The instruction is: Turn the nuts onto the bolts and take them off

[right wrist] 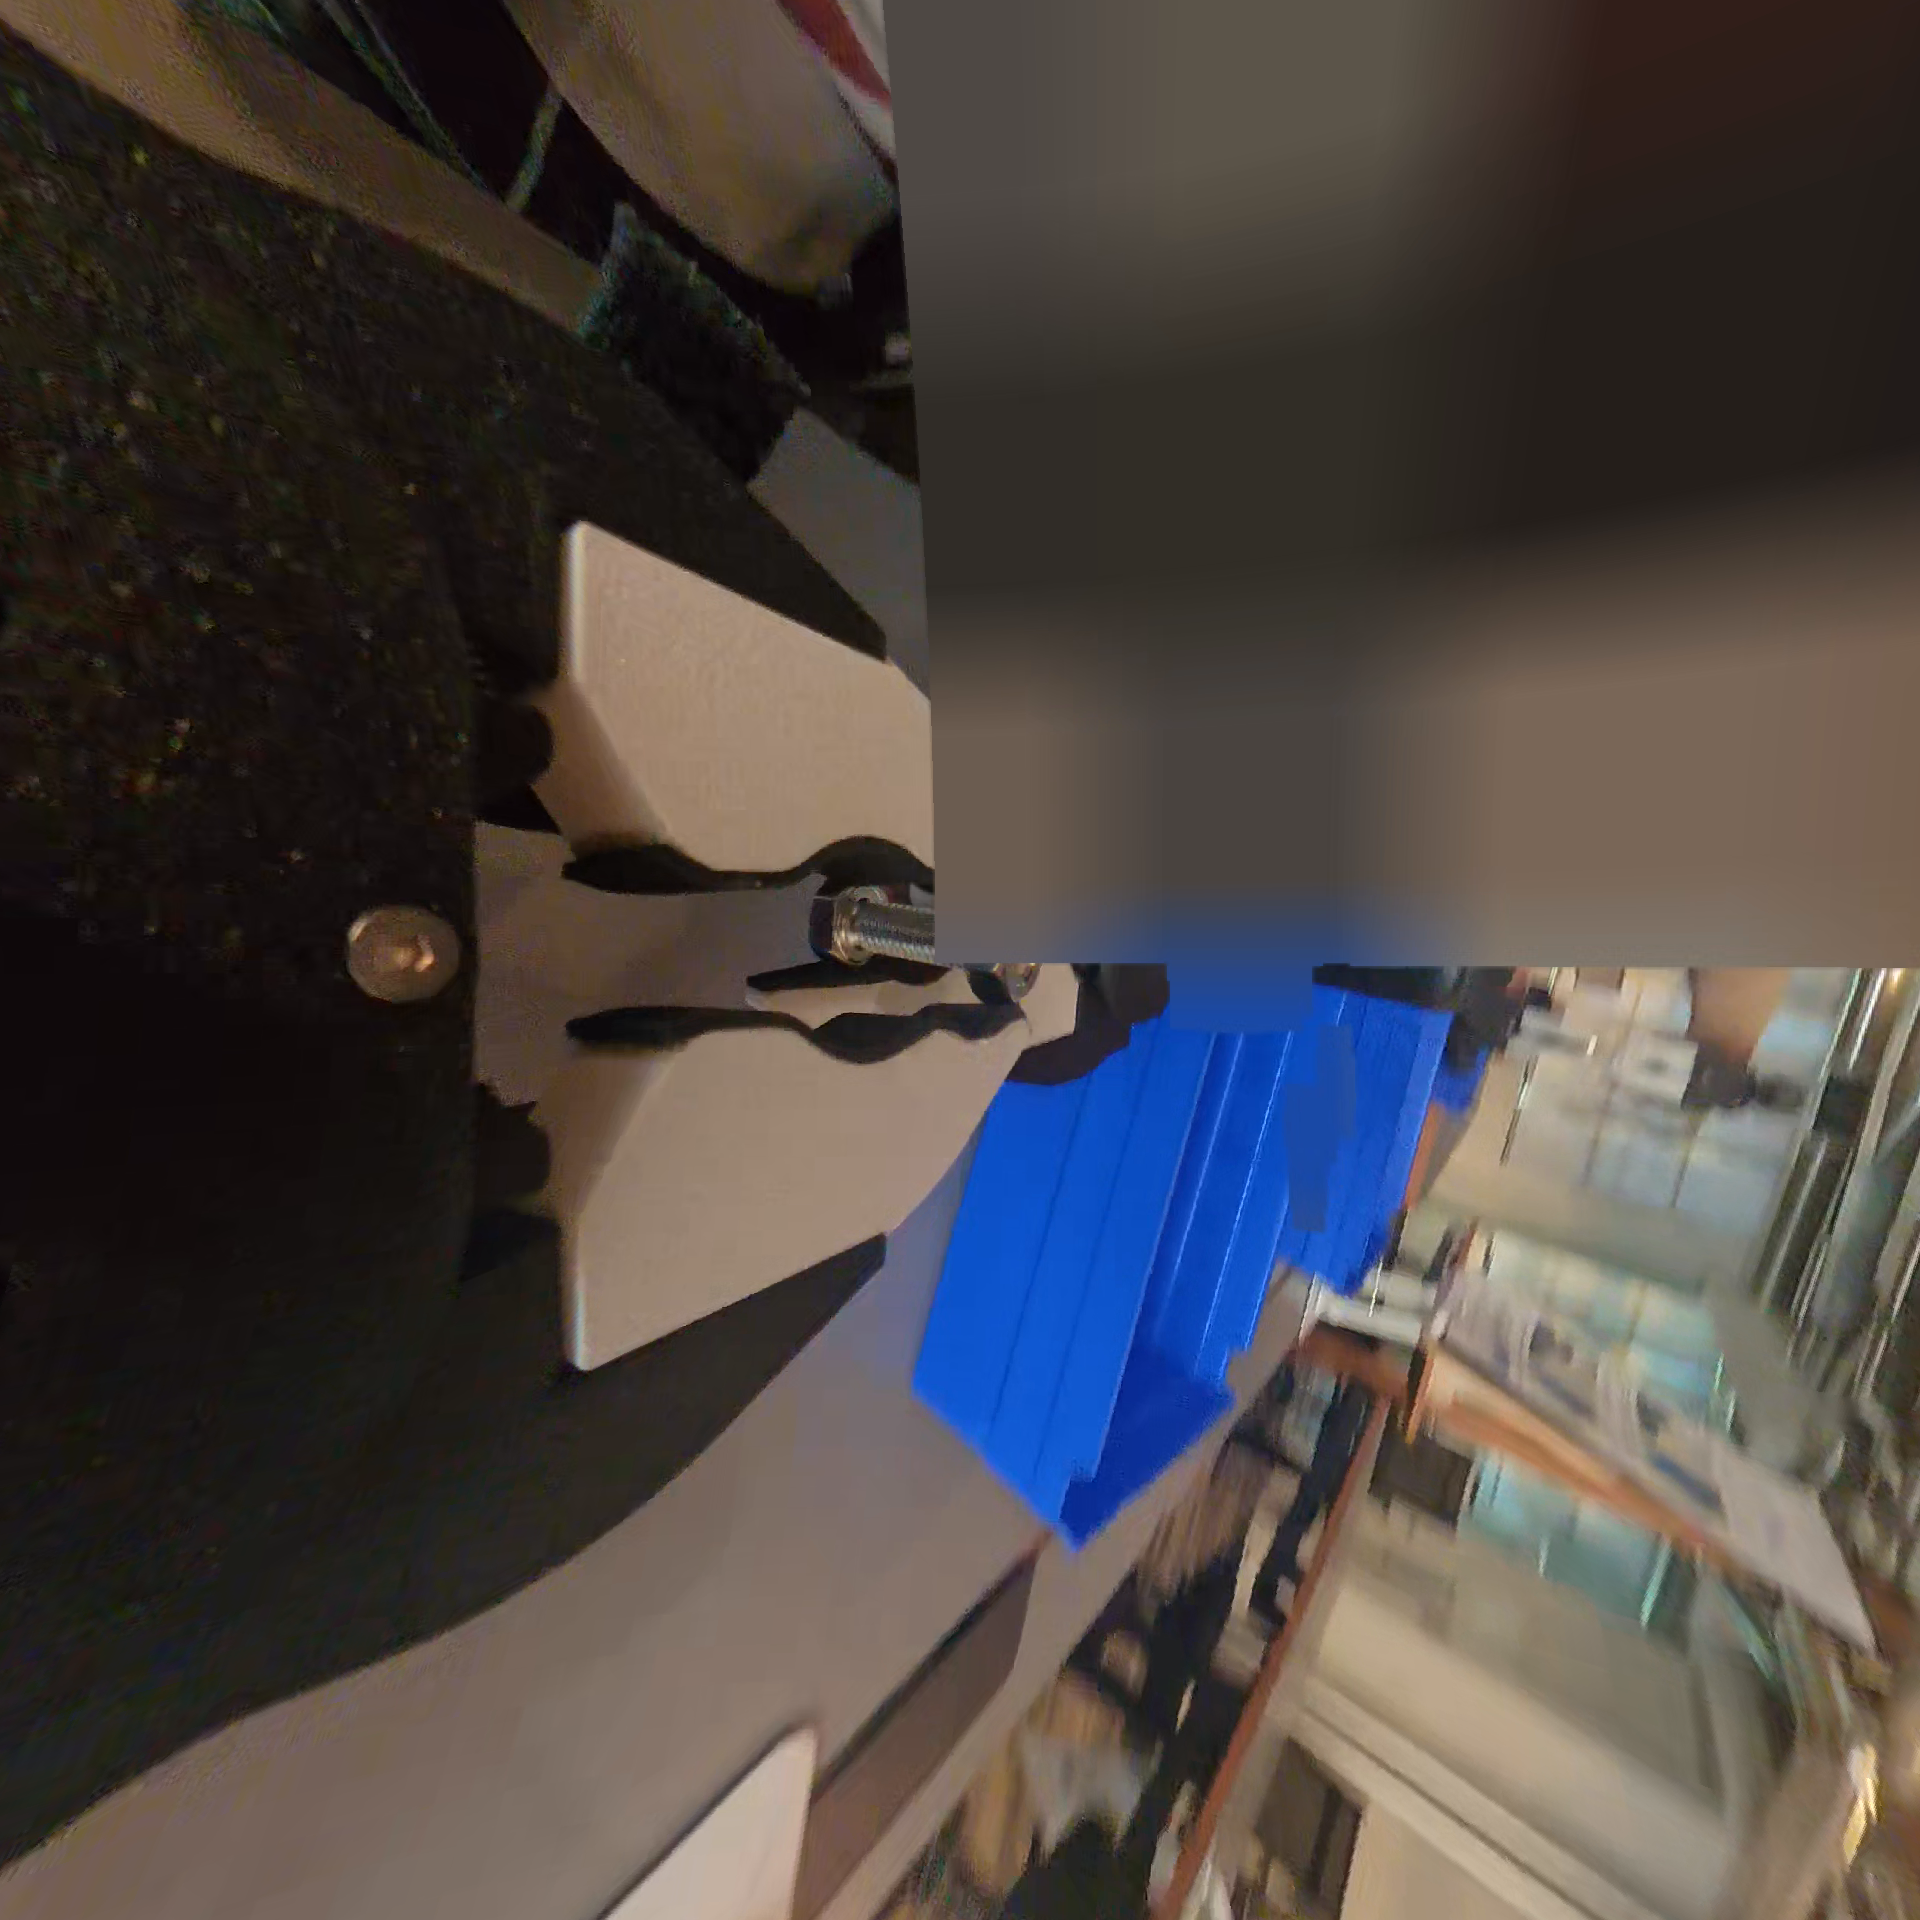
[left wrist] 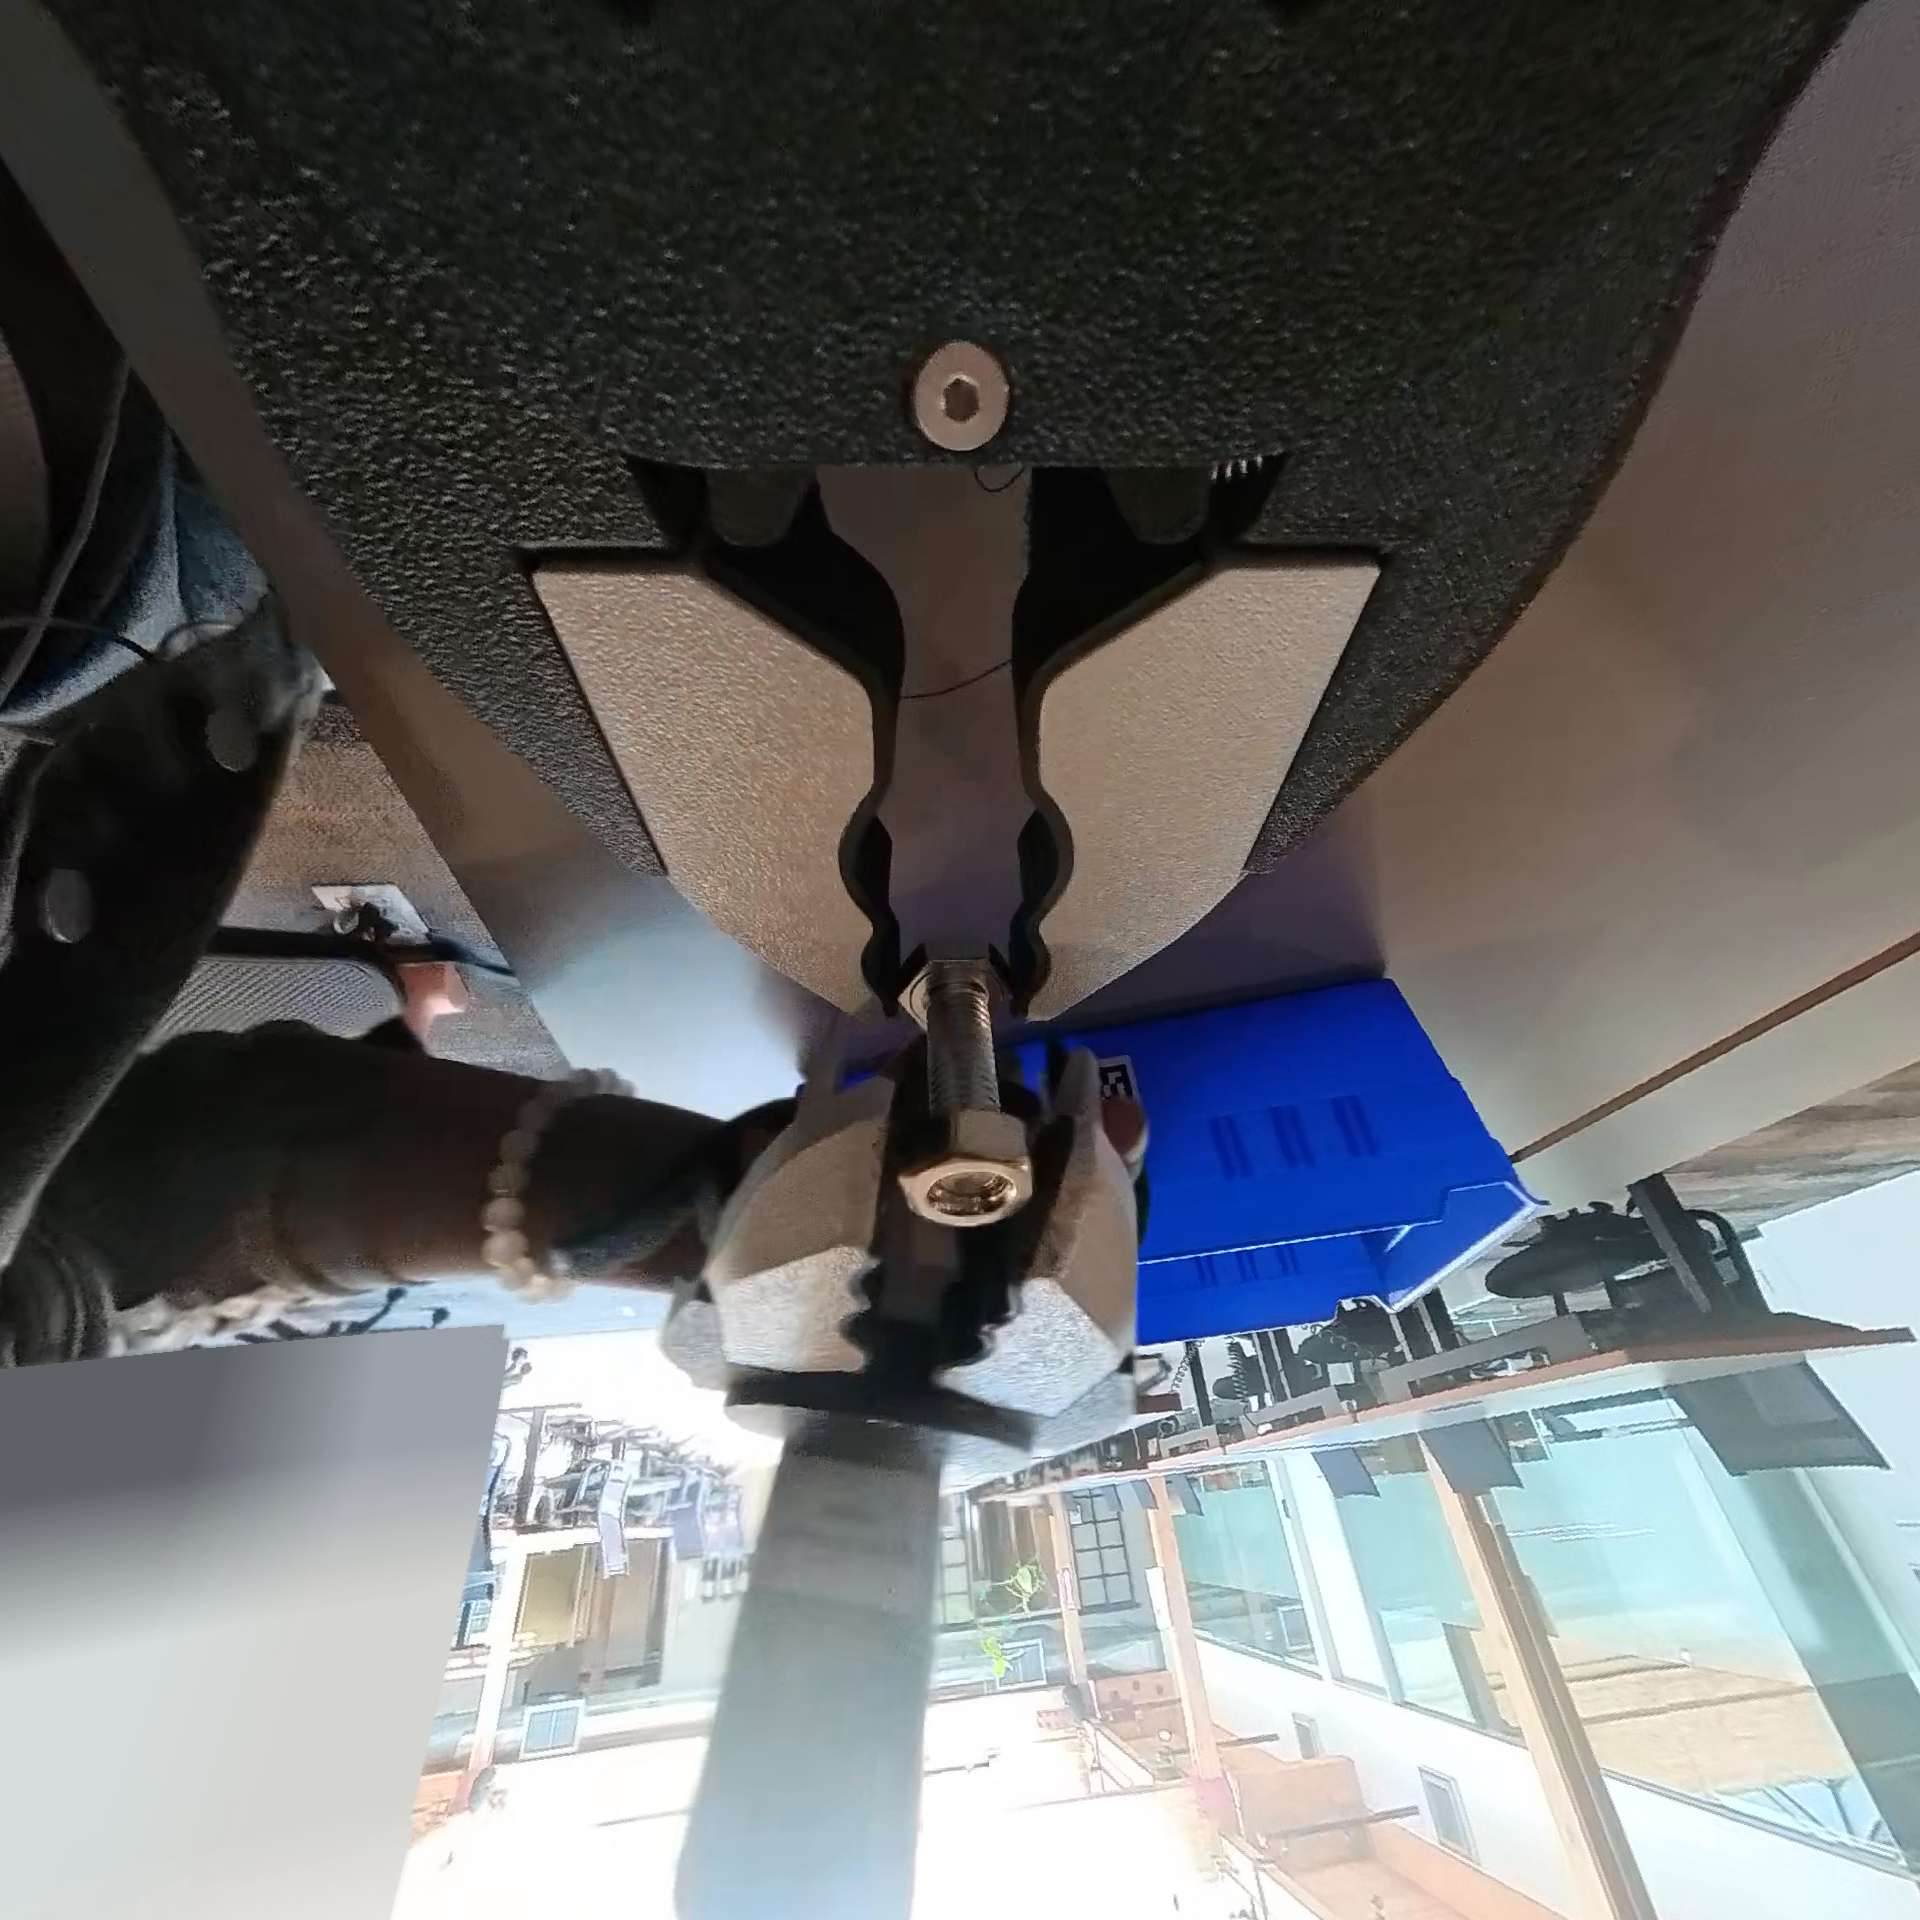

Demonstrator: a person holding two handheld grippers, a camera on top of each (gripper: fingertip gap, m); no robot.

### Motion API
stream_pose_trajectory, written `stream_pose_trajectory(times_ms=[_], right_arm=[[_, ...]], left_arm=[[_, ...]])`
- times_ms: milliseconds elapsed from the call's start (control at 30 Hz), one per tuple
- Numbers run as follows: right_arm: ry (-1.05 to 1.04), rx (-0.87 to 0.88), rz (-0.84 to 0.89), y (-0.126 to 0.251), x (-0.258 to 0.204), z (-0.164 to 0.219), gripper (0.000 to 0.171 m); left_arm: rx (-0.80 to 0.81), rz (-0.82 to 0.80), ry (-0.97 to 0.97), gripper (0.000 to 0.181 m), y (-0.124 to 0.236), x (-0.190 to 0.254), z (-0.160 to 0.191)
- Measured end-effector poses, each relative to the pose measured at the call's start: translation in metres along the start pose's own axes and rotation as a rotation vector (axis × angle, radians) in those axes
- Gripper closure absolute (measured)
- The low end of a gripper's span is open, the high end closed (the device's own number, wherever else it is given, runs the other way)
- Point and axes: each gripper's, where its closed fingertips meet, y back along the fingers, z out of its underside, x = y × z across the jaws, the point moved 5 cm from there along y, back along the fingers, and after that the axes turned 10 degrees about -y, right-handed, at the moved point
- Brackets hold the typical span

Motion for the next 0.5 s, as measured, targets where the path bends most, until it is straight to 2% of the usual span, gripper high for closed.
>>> stream_pose_trajectory(times_ms=[233, 500], right_arm=[[-0.170, 0.051, -0.457, 0.002, 0.020, 0.003, 0.152], [-0.202, -0.067, -0.715, -0.012, 0.027, -0.002, 0.152]], left_arm=[[0.014, 0.012, 0.014, 0.161, 0.000, 0.001, -0.001], [0.030, 0.035, 0.023, 0.161, 0.001, 0.001, -0.002]])
